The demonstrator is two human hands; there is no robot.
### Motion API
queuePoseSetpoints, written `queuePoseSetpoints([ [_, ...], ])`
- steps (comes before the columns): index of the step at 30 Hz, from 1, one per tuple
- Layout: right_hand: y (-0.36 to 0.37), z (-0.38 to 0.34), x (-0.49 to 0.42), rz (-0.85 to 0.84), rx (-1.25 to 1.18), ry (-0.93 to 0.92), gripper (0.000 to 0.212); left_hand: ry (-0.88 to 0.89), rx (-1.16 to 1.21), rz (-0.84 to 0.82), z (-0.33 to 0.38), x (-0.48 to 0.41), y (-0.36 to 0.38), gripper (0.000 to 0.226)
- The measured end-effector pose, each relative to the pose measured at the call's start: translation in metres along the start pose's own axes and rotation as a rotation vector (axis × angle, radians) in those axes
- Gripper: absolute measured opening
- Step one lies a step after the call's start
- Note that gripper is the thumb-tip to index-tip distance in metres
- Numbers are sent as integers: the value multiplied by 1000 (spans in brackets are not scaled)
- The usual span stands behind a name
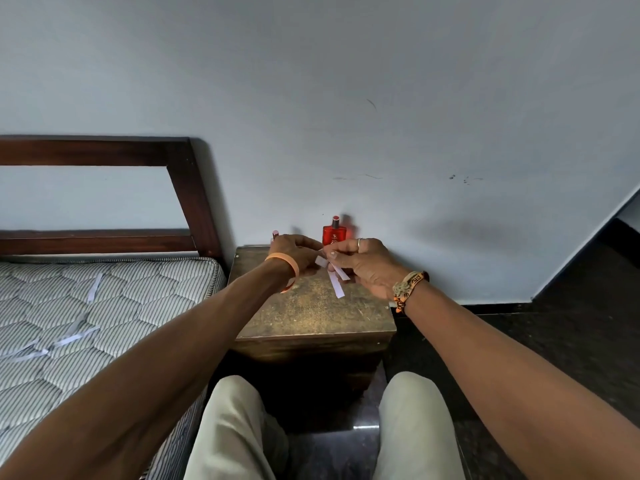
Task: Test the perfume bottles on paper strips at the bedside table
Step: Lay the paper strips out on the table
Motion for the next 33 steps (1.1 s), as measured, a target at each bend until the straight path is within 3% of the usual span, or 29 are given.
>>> queuePoseSetpoints([
  [6, -18, 7, -5, 87, 404, -25, 20, 122, -28, 32, -2, -3, 0, 23],
  [12, -22, 4, 2, -62, 94, 150, 15, 373, -291, 86, -2, -3, 7, 15],
  [20, -25, 17, 0, -268, -143, 173, 31, 362, -301, 82, -4, -4, 8, 12],
  [23, -25, 20, 0, -246, -42, 145, 40, 364, -288, 66, -7, -5, 7, 12],
  [27, -24, 18, 1, -181, 60, 80, 21, 381, -300, 78, -7, -6, 5, 13],
  [33, -28, 18, 0, -111, -2, 84, 27, 366, -232, 37, -9, -4, 4, 14],
])
Point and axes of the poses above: each hand's wrist, its own x-axis away from the middle knuckle, its own y-axis out of the palm, z = x × y, the point moved 4 cm from there along -x, towards the middle knuckle, and after that the axes turned 1 degree about z, right-handed, at the moved point
